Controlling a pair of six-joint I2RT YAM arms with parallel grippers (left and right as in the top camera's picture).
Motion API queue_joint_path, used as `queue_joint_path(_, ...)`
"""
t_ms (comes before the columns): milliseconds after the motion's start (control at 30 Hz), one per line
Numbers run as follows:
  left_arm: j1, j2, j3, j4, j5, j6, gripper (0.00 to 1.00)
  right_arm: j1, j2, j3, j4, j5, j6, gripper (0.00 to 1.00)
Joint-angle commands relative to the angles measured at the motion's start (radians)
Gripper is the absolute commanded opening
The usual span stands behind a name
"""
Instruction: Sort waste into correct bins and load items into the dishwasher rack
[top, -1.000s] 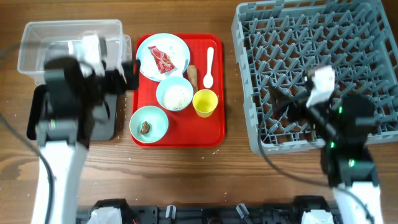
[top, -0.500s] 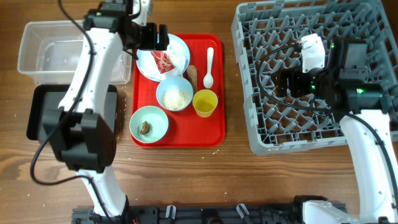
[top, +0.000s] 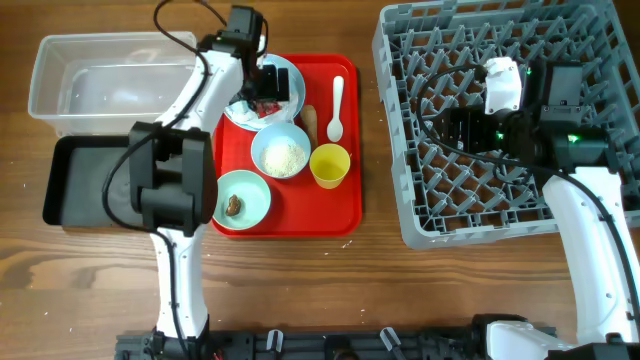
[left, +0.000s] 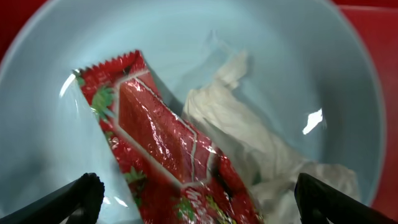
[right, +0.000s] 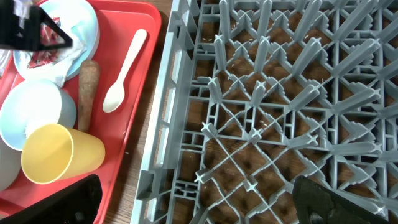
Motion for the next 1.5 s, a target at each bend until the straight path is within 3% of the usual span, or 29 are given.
queue_joint_path(0, -0.037, 0.045, 0.001, 0.004, -0.039, -0.011, 1.00, 0.003, 0.005, 0.019, -0.001, -0.012, 0.011, 1.00)
queue_joint_path(67, -0.049, 0.061, -0.002, 0.003, -0.069, -0.011, 0.89, 0.003, 0.005, 0.019, -0.001, -0.012, 0.011, 1.00)
queue_joint_path(100, -0.051, 0.069, -0.002, 0.004, -0.074, -0.011, 0.70, 0.003, 0.005, 0.019, -0.001, -0.012, 0.011, 1.00)
queue_joint_path(133, -0.052, 0.076, -0.002, 0.003, -0.074, -0.011, 0.36, 0.003, 0.005, 0.019, -0.001, -0.012, 0.011, 1.00)
queue_joint_path(167, -0.052, 0.079, -0.002, 0.002, -0.074, -0.011, 0.14, 0.003, 0.005, 0.019, -0.001, -0.012, 0.011, 1.00)
queue_joint_path(200, -0.052, 0.079, -0.002, 0.003, -0.074, -0.011, 0.04, 0.003, 0.005, 0.019, -0.001, -0.012, 0.011, 1.00)
queue_joint_path(233, -0.052, 0.078, -0.001, 0.004, -0.078, -0.011, 0.04, 0.003, 0.005, 0.019, -0.001, -0.012, 0.010, 1.00)
queue_joint_path(500, -0.033, -0.037, 0.153, -0.078, -0.081, -0.012, 0.04, 0.003, 0.005, 0.019, -0.001, -0.012, 0.010, 1.00)
queue_joint_path(767, 0.177, -0.257, 0.219, -0.121, -0.081, -0.019, 0.04, 0.003, 0.005, 0.019, 0.000, -0.012, 0.011, 1.00)
queue_joint_path(900, 0.324, -0.234, 0.213, -0.123, -0.081, -0.019, 0.04, 0.003, 0.005, 0.019, 0.005, -0.012, 0.011, 1.00)
queue_joint_path(1033, 0.382, -0.146, 0.210, -0.122, -0.080, -0.019, 0.04, 0.003, 0.005, 0.019, 0.008, -0.012, 0.021, 1.00)
queue_joint_path(1067, 0.386, -0.113, 0.210, -0.116, -0.081, -0.019, 0.11, 0.003, 0.005, 0.019, 0.011, -0.012, 0.042, 1.00)
queue_joint_path(1133, 0.386, -0.072, 0.210, -0.108, -0.081, -0.019, 0.52, 0.003, 0.005, 0.019, 0.011, -0.012, 0.044, 1.00)
queue_joint_path(1167, 0.385, -0.055, 0.210, -0.106, -0.080, -0.019, 0.80, 0.003, 0.005, 0.019, 0.010, -0.012, 0.044, 1.00)
queue_joint_path(1200, 0.385, -0.047, 0.210, -0.105, -0.081, -0.019, 0.93, 0.003, 0.005, 0.019, 0.010, -0.012, 0.044, 1.00)
queue_joint_path(1233, 0.386, -0.047, 0.210, -0.100, -0.081, -0.019, 1.00, 0.003, 0.005, 0.019, 0.010, -0.012, 0.044, 1.00)
queue_joint_path(1333, 0.383, -0.058, 0.219, -0.093, -0.080, -0.018, 1.00, 0.003, 0.005, 0.019, 0.010, -0.012, 0.044, 1.00)
queue_joint_path(1467, 0.311, -0.183, 0.235, -0.217, -0.078, 0.020, 0.95, 0.003, 0.005, 0.019, 0.011, -0.012, 0.044, 1.00)
